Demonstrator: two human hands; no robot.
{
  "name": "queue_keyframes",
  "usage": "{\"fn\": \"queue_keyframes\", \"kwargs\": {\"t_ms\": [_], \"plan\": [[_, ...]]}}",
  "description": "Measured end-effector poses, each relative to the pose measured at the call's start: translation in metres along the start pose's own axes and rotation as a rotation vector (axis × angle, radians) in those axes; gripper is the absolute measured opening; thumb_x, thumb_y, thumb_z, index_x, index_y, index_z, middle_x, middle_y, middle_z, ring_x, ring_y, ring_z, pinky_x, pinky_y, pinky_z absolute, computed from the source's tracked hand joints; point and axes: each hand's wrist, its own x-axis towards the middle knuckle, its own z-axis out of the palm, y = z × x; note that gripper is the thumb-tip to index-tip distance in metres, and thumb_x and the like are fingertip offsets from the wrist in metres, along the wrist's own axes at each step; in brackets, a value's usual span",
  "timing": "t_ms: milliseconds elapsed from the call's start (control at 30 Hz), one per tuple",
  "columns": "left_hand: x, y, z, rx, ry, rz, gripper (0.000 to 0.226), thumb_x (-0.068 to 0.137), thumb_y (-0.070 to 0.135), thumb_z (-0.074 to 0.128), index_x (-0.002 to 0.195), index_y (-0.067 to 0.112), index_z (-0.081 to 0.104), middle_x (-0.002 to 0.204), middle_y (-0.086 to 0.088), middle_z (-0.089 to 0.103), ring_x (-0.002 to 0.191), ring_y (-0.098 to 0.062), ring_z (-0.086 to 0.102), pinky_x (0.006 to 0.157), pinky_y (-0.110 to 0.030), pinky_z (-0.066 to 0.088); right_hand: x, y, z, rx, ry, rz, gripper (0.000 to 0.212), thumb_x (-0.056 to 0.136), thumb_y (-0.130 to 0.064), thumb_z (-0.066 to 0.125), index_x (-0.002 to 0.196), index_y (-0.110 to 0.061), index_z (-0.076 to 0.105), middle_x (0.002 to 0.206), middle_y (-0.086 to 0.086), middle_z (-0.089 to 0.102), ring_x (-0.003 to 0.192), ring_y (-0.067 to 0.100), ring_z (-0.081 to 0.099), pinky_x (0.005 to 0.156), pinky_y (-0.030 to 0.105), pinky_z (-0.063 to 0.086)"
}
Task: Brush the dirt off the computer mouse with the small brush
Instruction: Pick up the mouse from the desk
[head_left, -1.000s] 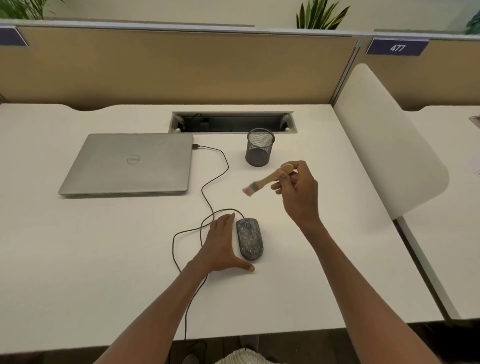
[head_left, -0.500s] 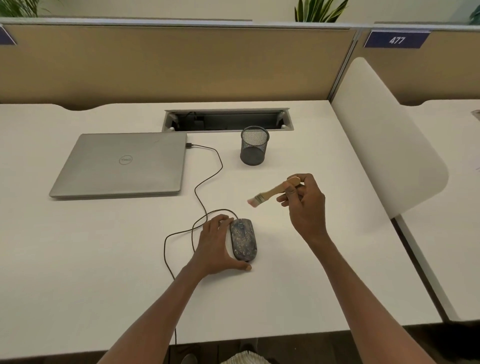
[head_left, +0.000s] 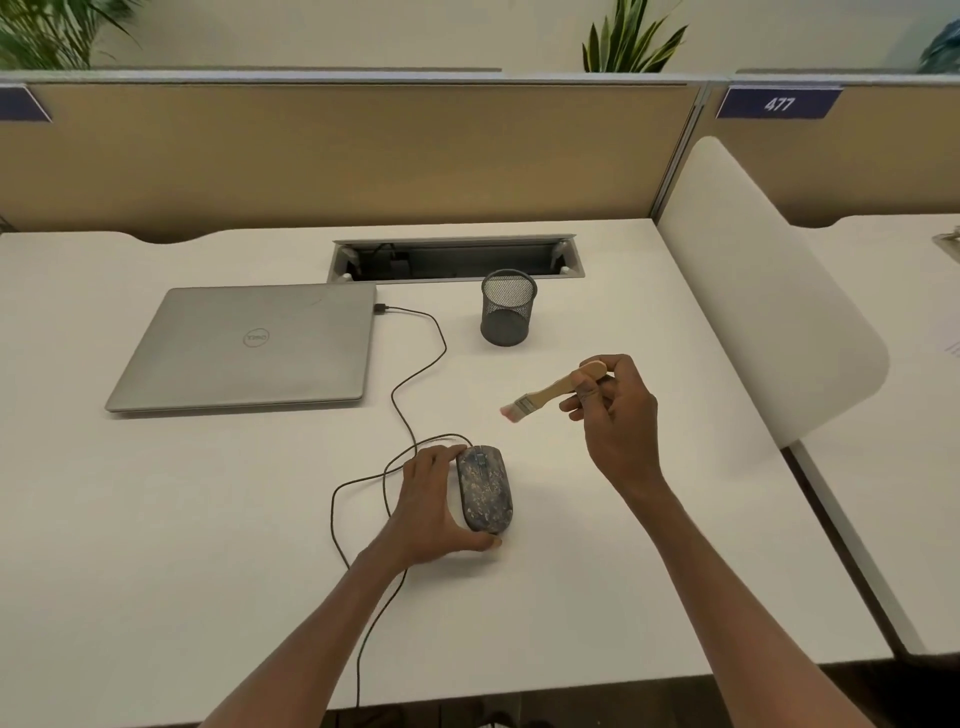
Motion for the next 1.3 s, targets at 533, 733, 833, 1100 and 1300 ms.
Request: {"fn": "queue_keyframes", "kwargs": {"t_ms": [533,733,833,1100,1300], "plan": [[-0.077,0.018,-0.088,-0.379,-0.126,0.097,0.116,0.051,0.035,0.097,0.138,0.055,0.023,0.108,0.021,0.069,0.086,-0.011,0.067,0.075,-0.029,0.058,-0.094,-0.081,0.013,0.063,0.22,-0.043,0.002,0.102,-0.014,0.056,0.101,-0.015,0.054,0.079,-0.006,0.072,0.07,0.012,0.073,0.063,0.024,0.058],[-0.116,0.006,-0.107,-0.442,-0.115,0.121,0.118,0.052,0.029,0.099,0.142,0.051,0.026,0.115,0.008,0.07,0.097,-0.016,0.073,0.078,-0.026,0.06,-0.133,-0.105,0.02,0.043,0.261,-0.051,0.003,0.102,-0.018,0.056,0.101,-0.019,0.053,0.084,-0.007,0.072,0.071,0.01,0.073,0.064,0.022,0.058],[-0.137,0.0,-0.116,-0.443,-0.116,0.123,0.119,0.052,0.031,0.098,0.143,0.053,0.024,0.12,0.005,0.068,0.1,-0.017,0.073,0.081,-0.03,0.062,-0.15,-0.115,0.022,0.031,0.262,-0.058,0.005,0.102,-0.018,0.056,0.103,-0.015,0.053,0.085,-0.01,0.071,0.072,0.009,0.073,0.064,0.02,0.058],[-0.186,-0.002,-0.129,-0.478,-0.071,0.095,0.12,0.052,0.027,0.096,0.14,0.061,0.023,0.129,0.001,0.06,0.102,-0.017,0.074,0.081,-0.032,0.063,-0.18,-0.134,0.018,0.039,0.259,-0.085,0.007,0.102,-0.018,0.056,0.105,-0.012,0.053,0.087,-0.006,0.071,0.074,0.007,0.073,0.064,0.016,0.056],[-0.234,0.007,-0.132,-0.441,-0.01,0.091,0.118,0.049,0.038,0.096,0.134,0.071,0.021,0.134,0.003,0.057,0.108,-0.018,0.071,0.085,-0.029,0.062,-0.209,-0.142,0.009,0.069,0.223,-0.097,0.008,0.102,-0.019,0.056,0.106,-0.012,0.052,0.088,-0.002,0.071,0.075,0.007,0.073,0.063,0.016,0.057]]}}
